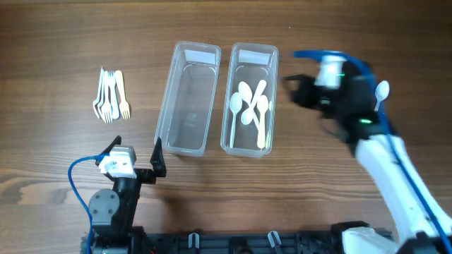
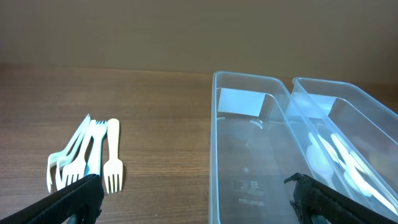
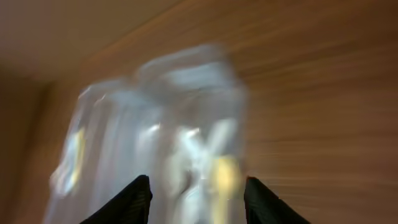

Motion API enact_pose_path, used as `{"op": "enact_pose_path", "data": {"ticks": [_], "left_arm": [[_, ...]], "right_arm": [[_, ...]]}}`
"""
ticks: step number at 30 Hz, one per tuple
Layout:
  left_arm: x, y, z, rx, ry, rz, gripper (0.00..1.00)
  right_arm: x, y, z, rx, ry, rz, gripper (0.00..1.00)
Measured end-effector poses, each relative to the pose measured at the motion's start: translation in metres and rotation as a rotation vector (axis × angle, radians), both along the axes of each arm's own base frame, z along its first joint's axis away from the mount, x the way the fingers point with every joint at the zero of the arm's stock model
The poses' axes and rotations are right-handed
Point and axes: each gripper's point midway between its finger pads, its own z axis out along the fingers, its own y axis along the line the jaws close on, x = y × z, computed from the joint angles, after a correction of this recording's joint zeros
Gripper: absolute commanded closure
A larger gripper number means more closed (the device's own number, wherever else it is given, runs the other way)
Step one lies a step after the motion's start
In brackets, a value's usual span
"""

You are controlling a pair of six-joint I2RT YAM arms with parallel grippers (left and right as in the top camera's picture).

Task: Pack container
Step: 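Return the right gripper to the last white spoon and grasp it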

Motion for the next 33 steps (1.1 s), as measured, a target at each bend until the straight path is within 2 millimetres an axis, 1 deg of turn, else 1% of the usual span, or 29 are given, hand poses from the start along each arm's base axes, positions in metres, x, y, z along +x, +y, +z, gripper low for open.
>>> {"op": "enact_pose_path", "data": {"ticks": [1,2,4,5,7,9,11,14,15,16,25,29,33], "left_arm": [[0.000,0.000,0.000,0.000,0.000,0.000,0.00],[0.000,0.000,0.000,0.000,-0.001,0.000,0.00],[0.000,0.000,0.000,0.000,-0.001,0.000,0.00],[0.000,0.000,0.000,0.000,-0.001,0.000,0.00],[0.000,0.000,0.000,0.000,0.000,0.000,0.00],[0.000,0.000,0.000,0.000,0.000,0.000,0.00],[0.000,0.000,0.000,0.000,-0.001,0.000,0.00],[0.000,0.000,0.000,0.000,0.000,0.000,0.00],[0.000,0.000,0.000,0.000,0.000,0.000,0.00],[0.000,0.000,0.000,0.000,0.000,0.000,0.00],[0.000,0.000,0.000,0.000,0.000,0.000,0.00],[0.000,0.000,0.000,0.000,0.000,0.000,0.00],[0.000,0.000,0.000,0.000,0.000,0.000,0.00]], "right_arm": [[-0.001,-0.023,0.000,-0.031,0.007,-0.060,0.52],[-0.004,-0.050,0.000,-0.072,0.012,-0.135,0.53],[-0.010,-0.096,0.002,-0.164,0.013,-0.256,0.52],[-0.014,-0.117,0.002,-0.220,0.016,-0.308,0.49],[-0.020,-0.142,0.000,-0.296,0.035,-0.377,0.41],[-0.023,-0.159,-0.003,-0.348,0.054,-0.424,0.35],[-0.021,-0.172,-0.006,-0.394,0.056,-0.460,0.35],[-0.015,-0.187,-0.016,-0.448,0.076,-0.502,0.34],[-0.013,-0.194,-0.027,-0.477,0.104,-0.521,0.30],[-0.012,-0.197,-0.032,-0.487,0.118,-0.527,0.29],[0.007,-0.215,-0.091,-0.561,0.211,-0.514,0.29],[0.005,-0.230,-0.115,-0.556,0.258,-0.532,0.29],[0.001,-0.248,-0.126,-0.509,0.269,-0.558,0.31]]}}
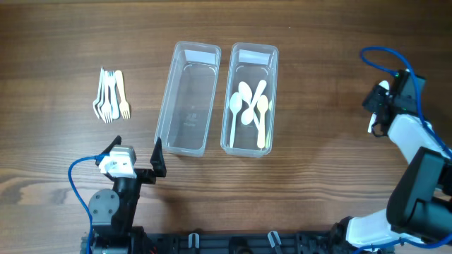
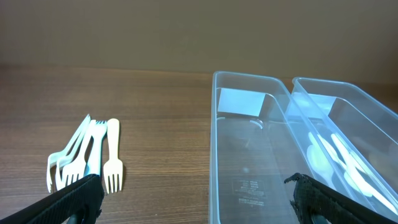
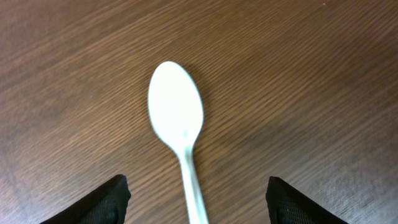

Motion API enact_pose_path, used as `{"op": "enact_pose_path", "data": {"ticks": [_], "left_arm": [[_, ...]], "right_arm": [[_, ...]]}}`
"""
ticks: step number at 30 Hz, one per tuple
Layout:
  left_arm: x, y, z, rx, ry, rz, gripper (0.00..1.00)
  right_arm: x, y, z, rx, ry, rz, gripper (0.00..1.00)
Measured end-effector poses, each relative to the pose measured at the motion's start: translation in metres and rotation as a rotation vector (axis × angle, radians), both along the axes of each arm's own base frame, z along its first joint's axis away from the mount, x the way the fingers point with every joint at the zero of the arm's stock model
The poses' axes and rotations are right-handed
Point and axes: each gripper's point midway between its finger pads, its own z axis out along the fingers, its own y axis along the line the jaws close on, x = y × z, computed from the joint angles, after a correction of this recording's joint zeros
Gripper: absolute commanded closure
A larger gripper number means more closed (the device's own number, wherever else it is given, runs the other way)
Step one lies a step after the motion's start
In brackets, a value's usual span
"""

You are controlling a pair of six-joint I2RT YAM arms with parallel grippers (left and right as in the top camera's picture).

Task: Pack container
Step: 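Return the right gripper to the last white spoon and grasp it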

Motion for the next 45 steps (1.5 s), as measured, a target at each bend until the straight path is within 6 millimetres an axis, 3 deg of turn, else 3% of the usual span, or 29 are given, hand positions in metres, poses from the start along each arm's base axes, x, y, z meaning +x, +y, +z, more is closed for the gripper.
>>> {"op": "enact_pose_path", "data": {"ticks": [3,7,15,22,29,40,45], "left_arm": [[0.000,0.000,0.000,0.000,0.000,0.000,0.00],[0.000,0.000,0.000,0.000,0.000,0.000,0.00],[0.000,0.000,0.000,0.000,0.000,0.000,0.00],[0.000,0.000,0.000,0.000,0.000,0.000,0.00],[0.000,0.000,0.000,0.000,0.000,0.000,0.00],[0.000,0.000,0.000,0.000,0.000,0.000,0.00],[0.000,0.000,0.000,0.000,0.000,0.000,0.00]], "right_arm": [[0.002,-0.009,0.000,0.033,-0.035,0.013,0.33],[0.006,-0.006,-0.004,0.066,-0.052,0.066,0.34],[0.008,0.003,-0.036,0.117,-0.009,0.112,0.35],[0.011,0.002,-0.044,0.108,-0.001,0.133,0.63],[0.014,0.010,-0.044,0.143,-0.016,0.165,0.80],[0.015,0.018,-0.046,0.194,-0.027,0.175,0.84],[0.013,0.016,-0.047,0.207,-0.022,0.133,0.95]]}}
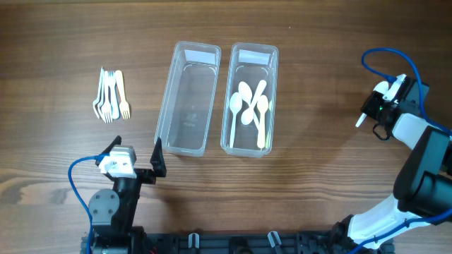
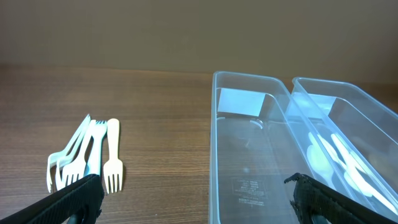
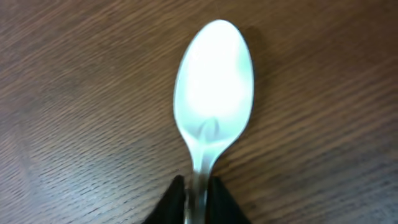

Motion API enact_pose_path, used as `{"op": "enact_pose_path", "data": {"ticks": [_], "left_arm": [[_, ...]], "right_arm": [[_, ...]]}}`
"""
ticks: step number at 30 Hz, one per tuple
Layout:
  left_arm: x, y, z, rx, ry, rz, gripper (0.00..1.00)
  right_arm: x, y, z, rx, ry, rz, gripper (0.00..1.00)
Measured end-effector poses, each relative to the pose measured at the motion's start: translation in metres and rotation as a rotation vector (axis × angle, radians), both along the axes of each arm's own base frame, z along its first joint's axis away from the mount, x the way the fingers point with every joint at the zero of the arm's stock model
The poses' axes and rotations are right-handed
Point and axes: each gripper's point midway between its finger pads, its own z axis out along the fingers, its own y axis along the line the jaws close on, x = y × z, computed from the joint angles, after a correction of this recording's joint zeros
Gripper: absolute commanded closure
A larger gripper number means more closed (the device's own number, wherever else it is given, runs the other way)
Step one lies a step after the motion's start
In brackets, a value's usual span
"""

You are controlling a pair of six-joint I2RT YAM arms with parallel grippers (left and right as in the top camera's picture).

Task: Pack container
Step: 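Return the right gripper to the last white spoon and grasp it, then carry the white spoon into the right container and release it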

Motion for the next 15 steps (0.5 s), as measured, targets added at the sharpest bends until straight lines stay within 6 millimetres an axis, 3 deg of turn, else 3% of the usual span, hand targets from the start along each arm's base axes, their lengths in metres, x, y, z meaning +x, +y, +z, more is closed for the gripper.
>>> {"op": "enact_pose_path", "data": {"ticks": [15], "left_arm": [[0.0000,0.0000,0.0000,0.000,0.000,0.000,0.00]], "right_arm": [[-0.0041,0.0070,0.0031,0.052,0.007,-0.017,0.96]]}}
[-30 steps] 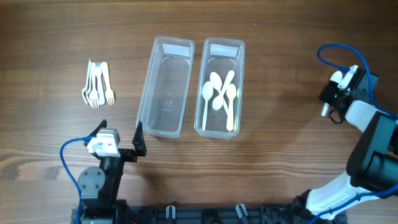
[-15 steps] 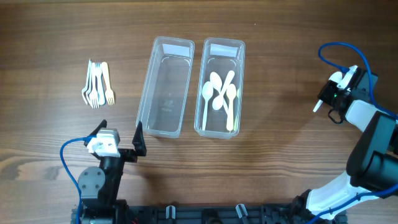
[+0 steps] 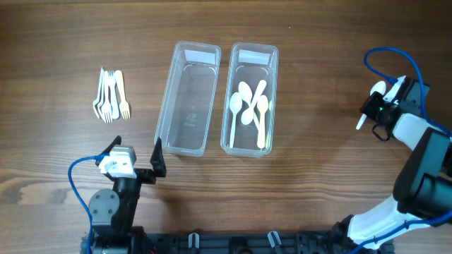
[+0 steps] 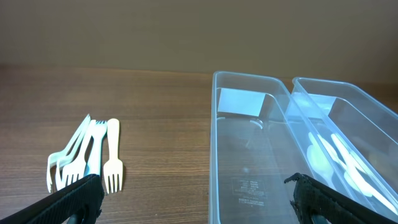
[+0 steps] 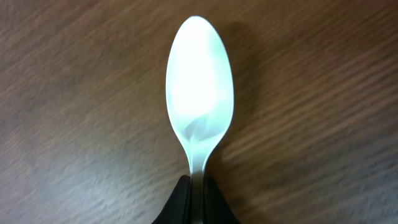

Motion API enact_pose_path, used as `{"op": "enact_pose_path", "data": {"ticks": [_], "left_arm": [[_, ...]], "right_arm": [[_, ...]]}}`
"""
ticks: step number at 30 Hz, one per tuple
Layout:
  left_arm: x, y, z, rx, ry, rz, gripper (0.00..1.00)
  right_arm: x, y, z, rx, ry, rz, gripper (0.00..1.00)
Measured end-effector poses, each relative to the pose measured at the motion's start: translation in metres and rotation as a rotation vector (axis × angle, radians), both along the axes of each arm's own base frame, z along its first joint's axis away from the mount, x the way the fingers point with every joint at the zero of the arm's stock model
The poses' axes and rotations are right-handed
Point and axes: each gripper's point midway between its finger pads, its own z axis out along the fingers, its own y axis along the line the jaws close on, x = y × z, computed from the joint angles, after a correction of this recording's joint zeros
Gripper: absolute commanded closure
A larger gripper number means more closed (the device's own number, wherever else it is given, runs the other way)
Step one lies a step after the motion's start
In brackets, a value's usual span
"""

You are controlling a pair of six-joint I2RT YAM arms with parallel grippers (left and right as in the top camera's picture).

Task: Pack container
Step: 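Carry the white spoon into the right container and release it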

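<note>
Two clear bins lie side by side mid-table. The left bin (image 3: 189,97) has nothing in it; the right bin (image 3: 250,99) holds several white spoons (image 3: 251,107). A bunch of white forks (image 3: 109,94) lies at the far left. At the table's right edge my right gripper (image 3: 372,113) is shut on the handle of a white spoon (image 5: 199,93), whose bowl points away from the wrist camera above the wood. My left gripper (image 4: 193,193) stands open near the front edge, short of the left bin and holding nothing.
The wooden table (image 3: 318,176) carries only the bins and cutlery. A blue cable (image 3: 385,60) loops above the right arm at the far right. The left arm's base (image 3: 116,204) sits at the front left.
My right gripper still holds the spoon by its handle. In the wrist view the spoon's bowl now points straight ahead and the wood looks blurred, so the hand has shifted slightly. The left arm is unchanged.
My right gripper was near the right bin, its view blurred. Then it stood open over a lone spoon at the table's right edge. Then it was shut on that spoon's handle, and it holds it still. The left arm never moved.
</note>
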Motion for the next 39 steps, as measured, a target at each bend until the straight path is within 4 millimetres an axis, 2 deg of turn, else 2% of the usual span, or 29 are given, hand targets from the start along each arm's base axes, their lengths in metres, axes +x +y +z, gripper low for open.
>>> {"op": "enact_pose_path", "data": {"ticks": [3,7,11,13,17,18,19,20,27,29,33,39], "left_arm": [[0.000,0.000,0.000,0.000,0.000,0.000,0.00],[0.000,0.000,0.000,0.000,0.000,0.000,0.00],[0.000,0.000,0.000,0.000,0.000,0.000,0.00],[0.000,0.000,0.000,0.000,0.000,0.000,0.00],[0.000,0.000,0.000,0.000,0.000,0.000,0.00],[0.000,0.000,0.000,0.000,0.000,0.000,0.00],[0.000,0.000,0.000,0.000,0.000,0.000,0.00],[0.000,0.000,0.000,0.000,0.000,0.000,0.00],[0.000,0.000,0.000,0.000,0.000,0.000,0.00],[0.000,0.000,0.000,0.000,0.000,0.000,0.00],[0.000,0.000,0.000,0.000,0.000,0.000,0.00],[0.000,0.000,0.000,0.000,0.000,0.000,0.00]], "right_arm": [[-0.003,0.011,0.014,0.035,-0.012,0.024,0.96],[0.006,0.042,0.071,0.072,-0.143,0.125,0.96],[0.014,0.099,0.135,0.113,-0.305,0.303,0.96],[0.013,0.138,0.162,0.146,-0.373,0.413,0.96],[0.007,0.209,0.190,0.216,-0.438,0.583,0.96],[0.004,0.226,0.192,0.236,-0.441,0.618,0.96],[0.004,0.230,0.193,0.252,-0.438,0.616,0.96],[-0.002,0.257,0.193,0.276,-0.428,0.672,0.96],[-0.011,0.326,0.184,0.287,-0.408,0.761,0.96],[-0.010,0.340,0.178,0.293,-0.402,0.773,0.96],[-0.011,0.360,0.160,0.316,-0.361,0.778,0.96],[-0.008,0.362,0.120,0.323,-0.260,0.740,0.96]]}}
